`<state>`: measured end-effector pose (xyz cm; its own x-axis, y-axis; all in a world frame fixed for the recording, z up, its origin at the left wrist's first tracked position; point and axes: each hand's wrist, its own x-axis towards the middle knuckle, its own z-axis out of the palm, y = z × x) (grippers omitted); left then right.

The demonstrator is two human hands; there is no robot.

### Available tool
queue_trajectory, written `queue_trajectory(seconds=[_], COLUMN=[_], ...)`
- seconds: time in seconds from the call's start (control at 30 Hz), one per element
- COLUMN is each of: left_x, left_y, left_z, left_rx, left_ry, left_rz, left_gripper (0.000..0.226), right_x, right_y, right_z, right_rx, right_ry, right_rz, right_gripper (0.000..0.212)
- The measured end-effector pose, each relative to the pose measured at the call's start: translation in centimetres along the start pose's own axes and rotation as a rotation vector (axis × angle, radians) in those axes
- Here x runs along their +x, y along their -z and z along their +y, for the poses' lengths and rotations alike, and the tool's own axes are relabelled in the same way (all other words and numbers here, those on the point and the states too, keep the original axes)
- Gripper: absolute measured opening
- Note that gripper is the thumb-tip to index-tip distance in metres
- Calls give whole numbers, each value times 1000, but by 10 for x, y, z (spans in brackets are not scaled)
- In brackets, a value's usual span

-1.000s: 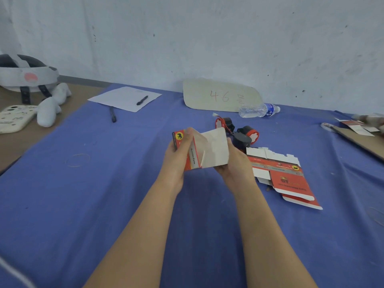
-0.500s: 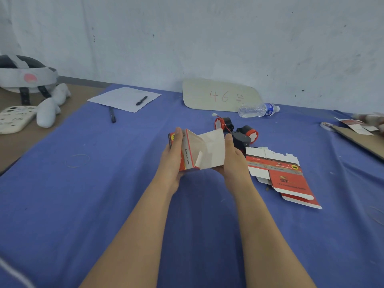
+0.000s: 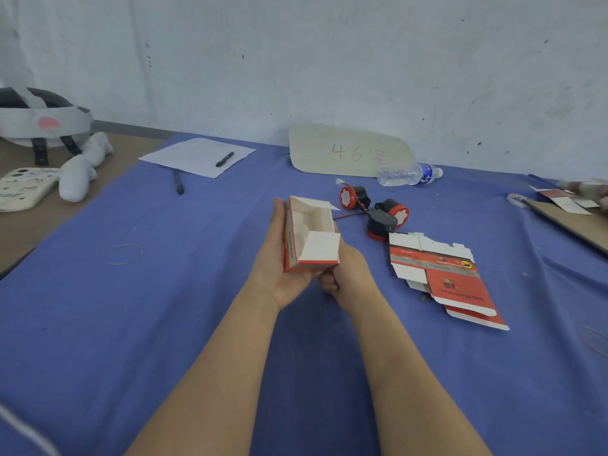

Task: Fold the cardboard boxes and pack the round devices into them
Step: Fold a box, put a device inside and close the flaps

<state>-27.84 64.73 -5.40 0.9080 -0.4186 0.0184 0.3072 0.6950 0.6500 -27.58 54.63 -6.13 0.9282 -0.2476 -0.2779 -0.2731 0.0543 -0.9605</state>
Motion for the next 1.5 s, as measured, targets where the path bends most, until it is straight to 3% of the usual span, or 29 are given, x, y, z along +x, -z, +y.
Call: queue_trajectory(seconds=[0.07, 0.13, 0.23, 0.3, 0.4, 0.5, 0.6, 0.67, 0.77, 0.83, 0.9, 0.93, 1.0, 1.13, 1.23, 1.33, 1.43, 1.5], left_x=[1, 3, 9, 11, 11, 9, 4, 2, 2, 4, 6, 6, 5, 4, 3, 5, 5, 11], left_y=[0, -1, 0, 4, 10, 13, 14, 15, 14, 13, 16, 18, 20, 20, 14, 9, 5, 2], left_z=[-1, -2, -8, -12, -19, -23, -24, -21, -15, -13, -11, -8, -5, -10, -13, -13, -17, -13], left_rx=[-9, -23, 209, 589, 1014, 1147, 1300, 1365, 1352, 1306, 1206, 1136, 1098, 1329, 1114, 969, 808, 645], left_ry=[-24, -103, -299, -457, -620, -586, -510, -473, -446, -425, -392, -358, -293, -273, -310, -347, -352, -377], left_rz=[24, 78, 338, 491, 482, 497, 611, 694, 809, 846, 844, 832, 795, 691, 578, 477, 475, 561], left_gripper=[65, 64, 50, 29, 14, 17, 31, 32, 44, 45, 30, 17, 32, 26, 26, 49, 65, 76], right_x=[0, -1, -5, -4, -2, 2, 4, 4, 8, 11, 12, 11, 10, 4, 2, 2, 0, 1], right_y=[2, 4, 6, 4, 3, 12, 14, 13, 15, 19, 24, 25, 25, 19, 17, 20, 18, 16], right_z=[1, 2, -2, -2, 4, 11, 12, 12, 11, 11, 10, 10, 11, 11, 12, 10, 6, -1], right_rx=[56, 313, 535, 344, 46, -131, -239, -246, -213, -115, -37, -45, -214, -486, -549, -382, -291, -243], right_ry=[35, 103, 102, 126, 294, 446, 476, 480, 408, 338, 266, 249, 296, 403, 417, 418, 464, 494], right_rz=[32, 56, -8, -37, 91, 236, 320, 348, 400, 408, 406, 407, 420, 384, 332, 329, 323, 324], right_gripper=[45, 39, 35, 38, 36, 38, 28, 33, 45, 30, 5, 13, 18, 54, 50, 25, 26, 31])
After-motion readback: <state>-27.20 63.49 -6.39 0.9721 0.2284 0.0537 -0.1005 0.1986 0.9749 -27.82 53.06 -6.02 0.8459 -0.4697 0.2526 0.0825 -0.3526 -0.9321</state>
